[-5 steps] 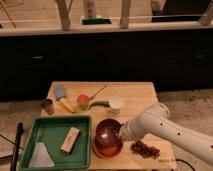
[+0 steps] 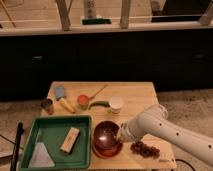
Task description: Stack bowls on top of each other
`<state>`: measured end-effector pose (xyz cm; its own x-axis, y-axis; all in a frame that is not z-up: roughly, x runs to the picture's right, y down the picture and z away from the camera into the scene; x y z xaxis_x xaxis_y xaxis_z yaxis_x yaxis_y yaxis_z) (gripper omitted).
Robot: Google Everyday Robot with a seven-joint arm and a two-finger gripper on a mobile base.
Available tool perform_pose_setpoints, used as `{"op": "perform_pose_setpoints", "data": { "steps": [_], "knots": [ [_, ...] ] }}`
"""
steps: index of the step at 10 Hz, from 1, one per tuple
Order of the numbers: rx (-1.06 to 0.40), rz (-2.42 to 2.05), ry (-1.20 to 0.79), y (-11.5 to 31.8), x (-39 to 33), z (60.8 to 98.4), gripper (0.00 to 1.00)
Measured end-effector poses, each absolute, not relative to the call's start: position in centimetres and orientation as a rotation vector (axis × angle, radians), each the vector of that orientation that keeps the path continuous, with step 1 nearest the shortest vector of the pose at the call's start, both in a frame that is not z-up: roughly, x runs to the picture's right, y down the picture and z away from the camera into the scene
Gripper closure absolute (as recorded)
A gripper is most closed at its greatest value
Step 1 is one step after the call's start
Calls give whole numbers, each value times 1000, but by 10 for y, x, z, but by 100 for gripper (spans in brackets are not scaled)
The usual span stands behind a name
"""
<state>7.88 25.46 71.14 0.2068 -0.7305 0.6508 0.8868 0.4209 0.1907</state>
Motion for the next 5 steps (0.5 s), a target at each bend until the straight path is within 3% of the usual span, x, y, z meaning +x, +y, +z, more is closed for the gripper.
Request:
{"op": "perform_pose_setpoints", "data": {
  "steps": [4,5],
  "knots": [
    [-250,-1148,-767,259,81,715,23],
    [-249,-1148,-770,259,80,716,20]
  ]
}}
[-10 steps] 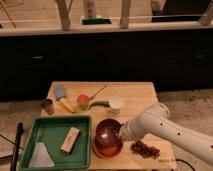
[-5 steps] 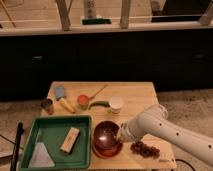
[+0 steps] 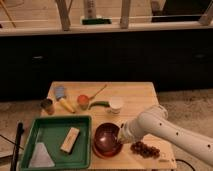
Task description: Stack bowls on top of each other
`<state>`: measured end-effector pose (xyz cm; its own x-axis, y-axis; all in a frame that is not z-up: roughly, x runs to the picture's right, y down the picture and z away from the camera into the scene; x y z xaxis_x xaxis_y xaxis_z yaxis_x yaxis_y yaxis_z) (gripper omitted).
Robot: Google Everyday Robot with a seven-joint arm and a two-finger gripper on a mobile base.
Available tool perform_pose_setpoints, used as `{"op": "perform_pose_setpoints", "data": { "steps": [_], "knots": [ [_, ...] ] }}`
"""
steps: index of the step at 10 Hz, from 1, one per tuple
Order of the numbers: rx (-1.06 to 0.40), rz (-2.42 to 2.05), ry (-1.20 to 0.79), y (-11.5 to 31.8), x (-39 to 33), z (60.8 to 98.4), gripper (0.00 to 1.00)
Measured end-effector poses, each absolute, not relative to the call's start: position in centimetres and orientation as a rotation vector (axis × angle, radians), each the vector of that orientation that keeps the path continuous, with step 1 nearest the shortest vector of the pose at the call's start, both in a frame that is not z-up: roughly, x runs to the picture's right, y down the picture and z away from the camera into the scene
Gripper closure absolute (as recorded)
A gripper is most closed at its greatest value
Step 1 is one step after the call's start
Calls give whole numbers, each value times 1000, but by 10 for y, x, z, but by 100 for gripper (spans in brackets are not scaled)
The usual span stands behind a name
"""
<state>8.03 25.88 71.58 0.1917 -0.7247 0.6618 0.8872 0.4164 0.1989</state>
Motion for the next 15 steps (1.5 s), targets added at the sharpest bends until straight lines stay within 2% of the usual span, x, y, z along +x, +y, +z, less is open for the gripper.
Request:
{"op": "perform_pose_setpoints", "data": {
  "steps": [15],
  "knots": [
    [-247,-1132,-754,247,84,714,20]
  ]
}}
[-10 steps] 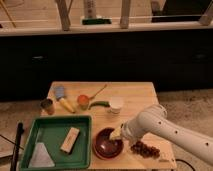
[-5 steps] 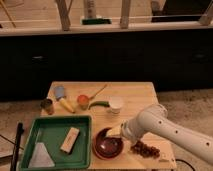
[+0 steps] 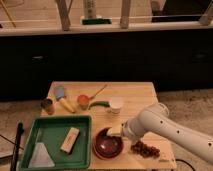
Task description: Stack bowls on top of each other
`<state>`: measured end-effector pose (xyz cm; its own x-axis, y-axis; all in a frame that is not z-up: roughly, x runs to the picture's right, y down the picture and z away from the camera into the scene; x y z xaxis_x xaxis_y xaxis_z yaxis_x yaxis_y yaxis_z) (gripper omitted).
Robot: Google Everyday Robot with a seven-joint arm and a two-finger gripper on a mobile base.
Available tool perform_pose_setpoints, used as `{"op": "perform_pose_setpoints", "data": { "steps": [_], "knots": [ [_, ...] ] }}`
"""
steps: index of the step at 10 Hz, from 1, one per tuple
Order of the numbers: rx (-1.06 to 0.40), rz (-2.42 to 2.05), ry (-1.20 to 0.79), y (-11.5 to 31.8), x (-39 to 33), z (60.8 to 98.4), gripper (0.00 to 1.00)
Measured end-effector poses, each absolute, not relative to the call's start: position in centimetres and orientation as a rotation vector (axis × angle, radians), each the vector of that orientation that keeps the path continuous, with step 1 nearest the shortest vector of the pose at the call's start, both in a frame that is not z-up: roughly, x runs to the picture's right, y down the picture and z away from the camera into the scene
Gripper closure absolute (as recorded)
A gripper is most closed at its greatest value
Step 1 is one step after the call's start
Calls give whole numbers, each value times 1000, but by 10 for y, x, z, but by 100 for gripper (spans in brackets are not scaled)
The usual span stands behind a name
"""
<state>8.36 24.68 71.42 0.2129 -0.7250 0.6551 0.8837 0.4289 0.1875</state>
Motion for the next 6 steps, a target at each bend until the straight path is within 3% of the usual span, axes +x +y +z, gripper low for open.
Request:
{"op": "perform_pose_setpoints", "data": {
  "steps": [6],
  "knots": [
    [-237,-1130,-743,238,83,712,20]
  ]
}}
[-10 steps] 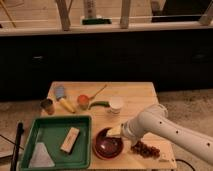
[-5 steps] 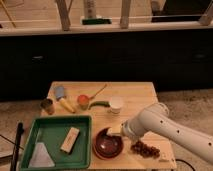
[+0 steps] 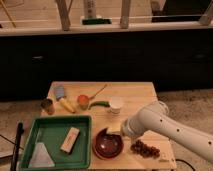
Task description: Stack bowls on top of each other
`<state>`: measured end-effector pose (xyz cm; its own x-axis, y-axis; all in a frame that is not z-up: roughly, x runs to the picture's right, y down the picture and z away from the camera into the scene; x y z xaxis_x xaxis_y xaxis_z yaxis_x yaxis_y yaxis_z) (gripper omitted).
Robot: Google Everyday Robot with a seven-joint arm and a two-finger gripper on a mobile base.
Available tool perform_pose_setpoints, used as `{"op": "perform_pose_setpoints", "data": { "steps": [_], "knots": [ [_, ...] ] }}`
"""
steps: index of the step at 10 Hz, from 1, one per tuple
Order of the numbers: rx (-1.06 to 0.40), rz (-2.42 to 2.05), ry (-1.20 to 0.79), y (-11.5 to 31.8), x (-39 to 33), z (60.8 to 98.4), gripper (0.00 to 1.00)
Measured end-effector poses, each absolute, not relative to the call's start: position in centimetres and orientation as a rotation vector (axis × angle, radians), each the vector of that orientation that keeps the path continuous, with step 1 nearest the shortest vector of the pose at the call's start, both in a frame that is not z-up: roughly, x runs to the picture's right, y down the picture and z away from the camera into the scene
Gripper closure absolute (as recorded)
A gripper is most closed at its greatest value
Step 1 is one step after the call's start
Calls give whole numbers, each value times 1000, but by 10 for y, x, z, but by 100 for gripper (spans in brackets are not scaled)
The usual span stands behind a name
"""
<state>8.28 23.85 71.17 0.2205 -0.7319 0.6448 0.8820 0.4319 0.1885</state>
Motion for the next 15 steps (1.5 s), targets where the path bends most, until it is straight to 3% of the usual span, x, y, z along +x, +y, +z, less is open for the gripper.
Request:
{"op": "perform_pose_setpoints", "data": {
  "steps": [15],
  "knots": [
    [-205,-1152,-724,224,83,711,20]
  ]
}}
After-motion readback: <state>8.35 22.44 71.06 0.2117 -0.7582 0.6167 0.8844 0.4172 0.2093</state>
